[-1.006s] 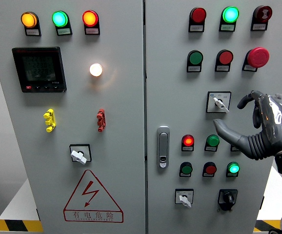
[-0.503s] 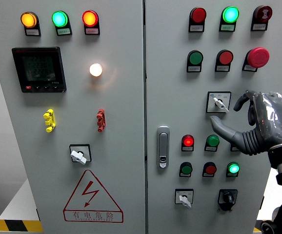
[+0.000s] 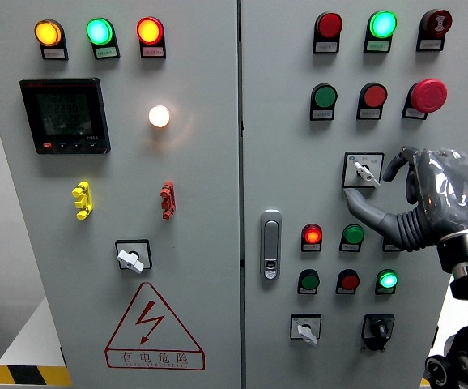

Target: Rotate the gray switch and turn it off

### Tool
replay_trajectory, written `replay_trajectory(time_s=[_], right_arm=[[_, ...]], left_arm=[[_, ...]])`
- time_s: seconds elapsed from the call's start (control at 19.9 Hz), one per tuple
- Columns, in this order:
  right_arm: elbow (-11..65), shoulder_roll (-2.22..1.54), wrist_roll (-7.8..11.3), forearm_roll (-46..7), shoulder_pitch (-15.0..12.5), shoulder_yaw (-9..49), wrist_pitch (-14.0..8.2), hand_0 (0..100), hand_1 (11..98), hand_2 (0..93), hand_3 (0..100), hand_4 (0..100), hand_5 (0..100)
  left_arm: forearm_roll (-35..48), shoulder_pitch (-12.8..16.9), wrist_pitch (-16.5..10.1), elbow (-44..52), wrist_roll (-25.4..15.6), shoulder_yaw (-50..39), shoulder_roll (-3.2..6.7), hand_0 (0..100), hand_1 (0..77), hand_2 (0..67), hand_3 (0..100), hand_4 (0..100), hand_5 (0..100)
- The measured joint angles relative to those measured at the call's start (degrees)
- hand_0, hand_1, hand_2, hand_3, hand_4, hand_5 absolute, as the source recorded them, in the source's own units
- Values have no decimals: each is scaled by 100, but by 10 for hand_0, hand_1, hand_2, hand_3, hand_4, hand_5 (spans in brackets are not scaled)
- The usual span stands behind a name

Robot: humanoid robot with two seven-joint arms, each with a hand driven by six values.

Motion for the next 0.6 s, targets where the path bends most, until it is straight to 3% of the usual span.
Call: replay_trajectory(time_s=[0.6], right_arm=[[-226, -3, 0, 25, 124, -48, 0, 0, 329, 649, 1000, 1000, 1000]], left_arm=[[0, 0, 0, 0, 0, 2, -1, 845, 0, 134, 188, 82, 109]])
